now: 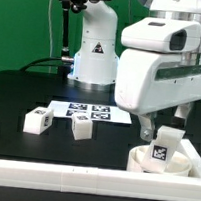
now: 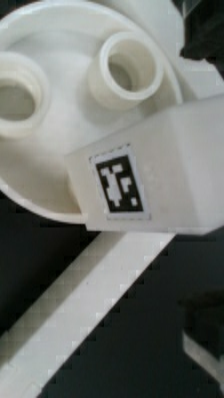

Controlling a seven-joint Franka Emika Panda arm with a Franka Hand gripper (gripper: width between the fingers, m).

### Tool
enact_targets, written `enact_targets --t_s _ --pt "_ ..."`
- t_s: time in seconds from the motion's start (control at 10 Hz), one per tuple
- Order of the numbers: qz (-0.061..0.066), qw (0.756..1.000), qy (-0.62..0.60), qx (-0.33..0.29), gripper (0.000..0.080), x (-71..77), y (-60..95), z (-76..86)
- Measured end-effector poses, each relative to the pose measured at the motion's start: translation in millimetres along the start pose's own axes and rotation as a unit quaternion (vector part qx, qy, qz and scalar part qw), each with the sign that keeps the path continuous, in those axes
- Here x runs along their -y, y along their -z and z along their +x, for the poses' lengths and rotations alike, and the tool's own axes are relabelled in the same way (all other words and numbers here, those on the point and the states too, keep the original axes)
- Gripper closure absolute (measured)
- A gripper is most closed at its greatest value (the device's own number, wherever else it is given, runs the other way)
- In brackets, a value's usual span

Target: Assemble stool

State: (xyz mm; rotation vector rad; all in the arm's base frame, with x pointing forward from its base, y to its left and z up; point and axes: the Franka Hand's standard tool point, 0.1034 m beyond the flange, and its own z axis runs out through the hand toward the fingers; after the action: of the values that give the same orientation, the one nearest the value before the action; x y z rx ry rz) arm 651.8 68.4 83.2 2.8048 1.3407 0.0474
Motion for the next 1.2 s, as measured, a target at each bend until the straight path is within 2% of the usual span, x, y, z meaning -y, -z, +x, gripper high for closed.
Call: enact_targets --t_s 0.2,0.4,0.7,1.0,1.2 --pt "0.002 1.0 -0.016 0.003 0.0151 0.0 -4.4 -2.9" --pt "0.002 1.0 -0.016 0.005 0.0409 -0.2 -5.1 -3.5" --pt "0.002 1.0 -0.031 0.005 0.0455 -0.1 -4.8 -3.6" --pt "0.01 0.991 -0.13 0.005 0.0455 -4.2 -4.7 -9.1" --pt "0.008 0.98 -0.2 -0.002 0.0455 -6.5 -4.8 -10.2"
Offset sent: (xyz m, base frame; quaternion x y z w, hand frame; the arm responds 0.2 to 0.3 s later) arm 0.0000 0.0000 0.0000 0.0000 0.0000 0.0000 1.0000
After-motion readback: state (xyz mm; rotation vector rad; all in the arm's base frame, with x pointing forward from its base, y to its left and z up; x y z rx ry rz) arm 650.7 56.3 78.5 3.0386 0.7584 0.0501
